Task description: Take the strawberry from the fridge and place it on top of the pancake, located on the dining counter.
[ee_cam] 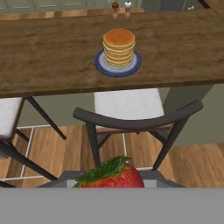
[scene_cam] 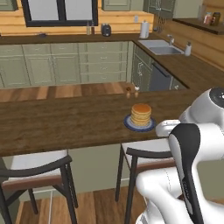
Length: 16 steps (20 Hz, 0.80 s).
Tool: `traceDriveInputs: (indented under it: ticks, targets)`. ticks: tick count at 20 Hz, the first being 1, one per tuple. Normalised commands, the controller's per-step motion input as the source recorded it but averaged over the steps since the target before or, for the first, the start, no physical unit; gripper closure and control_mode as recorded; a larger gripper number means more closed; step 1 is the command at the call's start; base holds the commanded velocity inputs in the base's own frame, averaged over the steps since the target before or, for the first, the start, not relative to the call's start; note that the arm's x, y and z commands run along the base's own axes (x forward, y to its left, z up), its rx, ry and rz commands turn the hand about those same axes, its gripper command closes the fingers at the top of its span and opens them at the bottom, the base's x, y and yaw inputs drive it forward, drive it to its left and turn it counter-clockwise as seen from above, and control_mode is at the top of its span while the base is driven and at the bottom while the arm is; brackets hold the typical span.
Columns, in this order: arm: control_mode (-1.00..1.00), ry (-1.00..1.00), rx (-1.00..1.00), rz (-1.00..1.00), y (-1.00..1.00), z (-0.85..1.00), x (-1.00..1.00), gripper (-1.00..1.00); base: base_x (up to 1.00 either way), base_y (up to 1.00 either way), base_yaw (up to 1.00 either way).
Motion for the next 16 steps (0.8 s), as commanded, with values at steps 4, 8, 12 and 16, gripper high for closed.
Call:
traceDriveInputs:
  ticks: [4,8,12,16]
  targets:
    - [1.0,0.0,0.0,0.0,0.0,0.0,0.0,1.0,0.0,0.0,-0.18]
    - [1.0,0.0,0.0,0.0,0.0,0.0,0.0,1.0,0.02,0.08,-0.19]
    - [-1.0,-0.01,0.0,-0.04,0.0,0.0,0.22,1.0,0.06,0.07,-0.07]
    - [-1.0,0.0,0.0,0.0,0.0,0.09,0.91,1.0,0.0,0.0,0.0]
